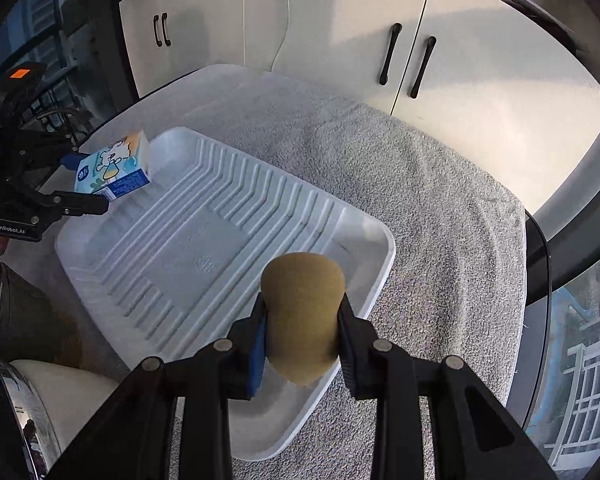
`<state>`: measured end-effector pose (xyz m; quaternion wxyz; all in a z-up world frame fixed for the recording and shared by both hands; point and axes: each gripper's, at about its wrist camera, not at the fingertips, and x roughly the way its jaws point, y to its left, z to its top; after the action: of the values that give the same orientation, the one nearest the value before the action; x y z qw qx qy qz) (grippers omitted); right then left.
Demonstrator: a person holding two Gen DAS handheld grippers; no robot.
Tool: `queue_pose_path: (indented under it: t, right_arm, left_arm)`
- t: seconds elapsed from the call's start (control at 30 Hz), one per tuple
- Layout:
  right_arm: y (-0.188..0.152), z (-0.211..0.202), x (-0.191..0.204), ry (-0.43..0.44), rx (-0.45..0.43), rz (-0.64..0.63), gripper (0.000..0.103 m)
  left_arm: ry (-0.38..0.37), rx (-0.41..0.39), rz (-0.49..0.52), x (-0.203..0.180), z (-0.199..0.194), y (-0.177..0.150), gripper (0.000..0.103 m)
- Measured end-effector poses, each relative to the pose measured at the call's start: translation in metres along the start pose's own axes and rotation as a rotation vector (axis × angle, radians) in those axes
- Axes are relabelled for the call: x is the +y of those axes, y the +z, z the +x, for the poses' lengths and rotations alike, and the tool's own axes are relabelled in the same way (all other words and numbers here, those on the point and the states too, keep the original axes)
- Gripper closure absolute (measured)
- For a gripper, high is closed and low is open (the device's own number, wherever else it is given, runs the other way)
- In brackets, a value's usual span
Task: Organize soft objects
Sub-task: 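Open the right tool to drop the sponge while the left tool releases the tissue pack in the tray, then move both open tools back toward the remaining items on the table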
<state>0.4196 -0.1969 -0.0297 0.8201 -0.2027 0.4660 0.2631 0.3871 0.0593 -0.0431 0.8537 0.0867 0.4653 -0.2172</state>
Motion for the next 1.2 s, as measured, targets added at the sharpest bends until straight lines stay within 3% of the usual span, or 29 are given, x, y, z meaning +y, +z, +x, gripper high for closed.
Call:
queue_pose_path:
  t: [0.23, 0.53, 0.63, 0.7, 0.8, 0.87, 0.97, 1.2]
  right_arm:
    - [0.005, 0.029, 0.006, 0.047, 0.024, -0.071, 0.070]
    - [0.003, 0.044, 0.006, 0.052, 0.035, -0.077, 0.068]
    - [0.001, 0.043, 0.006, 0.036, 0.029, -0.086, 0.061]
    - [0.000, 0.041, 0.008, 0.019, 0.021, -0.090, 0.050]
    - [-0.002, 0.035, 0.010, 0.009, 0.006, -0.101, 0.046]
    - [-0.003, 0.028, 0.010, 0.011, -0.014, -0.100, 0.044]
    - [-0.005, 0.015, 0.008, 0.019, -0.047, -0.088, 0.043]
    - [-0.018, -0.026, 0.001, 0.011, -0.115, -0.047, 0.041]
  left_arm:
    - [-0.027, 0.026, 0.043, -0.005, 0.016, -0.008, 0.053]
    - [-0.001, 0.038, 0.068, -0.013, 0.025, -0.005, 0.050]
    - [-0.002, 0.047, 0.062, -0.013, 0.028, -0.005, 0.050]
    - [0.001, 0.048, 0.058, -0.013, 0.030, -0.004, 0.050]
    - [-0.017, 0.045, 0.042, -0.011, 0.030, -0.002, 0.047]
    - [-0.029, 0.034, 0.027, -0.009, 0.026, -0.001, 0.044]
    - [-0.040, 0.007, 0.010, -0.004, 0.018, 0.001, 0.029]
    - [-0.033, -0.057, -0.073, 0.017, -0.012, 0.001, 0.024]
